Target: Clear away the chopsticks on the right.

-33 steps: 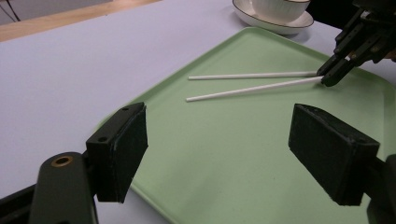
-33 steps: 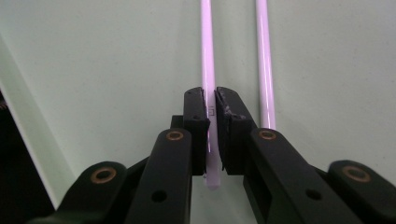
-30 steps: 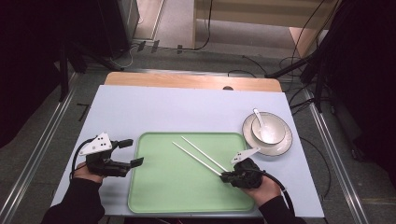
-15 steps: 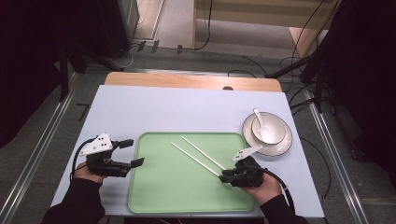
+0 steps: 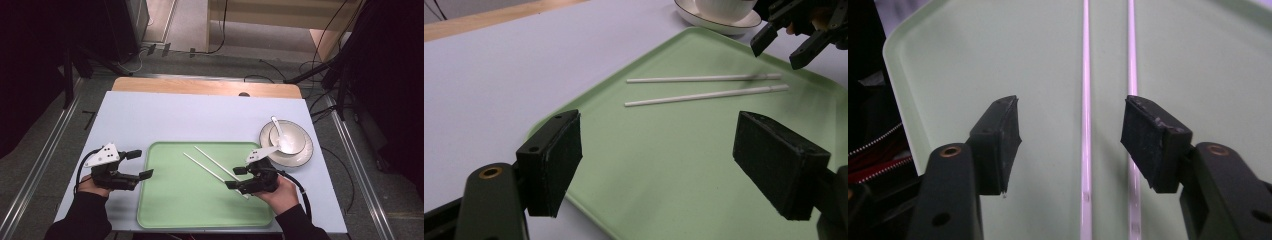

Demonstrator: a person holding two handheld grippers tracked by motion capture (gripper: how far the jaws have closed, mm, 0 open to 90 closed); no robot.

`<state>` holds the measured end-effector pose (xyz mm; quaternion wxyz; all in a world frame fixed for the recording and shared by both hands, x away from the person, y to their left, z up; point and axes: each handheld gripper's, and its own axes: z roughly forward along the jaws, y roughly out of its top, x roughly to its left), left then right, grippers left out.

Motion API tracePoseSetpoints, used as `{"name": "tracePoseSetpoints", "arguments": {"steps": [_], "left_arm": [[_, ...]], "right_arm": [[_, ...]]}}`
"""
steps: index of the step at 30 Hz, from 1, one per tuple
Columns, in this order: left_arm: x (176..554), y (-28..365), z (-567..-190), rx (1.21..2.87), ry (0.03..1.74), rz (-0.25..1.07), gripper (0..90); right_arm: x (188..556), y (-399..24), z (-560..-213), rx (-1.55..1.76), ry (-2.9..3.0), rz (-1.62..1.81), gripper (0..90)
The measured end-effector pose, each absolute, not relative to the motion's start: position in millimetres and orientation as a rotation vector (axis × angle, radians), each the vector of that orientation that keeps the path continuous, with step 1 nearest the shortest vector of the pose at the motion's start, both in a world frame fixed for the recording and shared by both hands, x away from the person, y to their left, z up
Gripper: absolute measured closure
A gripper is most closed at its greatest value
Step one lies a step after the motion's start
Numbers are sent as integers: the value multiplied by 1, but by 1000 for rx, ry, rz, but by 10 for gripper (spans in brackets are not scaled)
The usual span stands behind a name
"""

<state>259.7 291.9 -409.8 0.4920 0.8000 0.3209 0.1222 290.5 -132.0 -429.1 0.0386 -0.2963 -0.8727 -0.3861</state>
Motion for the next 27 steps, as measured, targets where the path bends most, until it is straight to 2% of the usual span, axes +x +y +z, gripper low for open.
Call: {"name": "tracePoseSetpoints", "arguments": {"steps": [14,27], "left_arm": [[259,294,-410,1939,781,297,198],[262,294,-410,1922,797,295,198]], "right_arm": [[303,-98,-424,-885,-2667,-1213,341],[311,-83,-424,-887,-2655,-1253,362]]}}
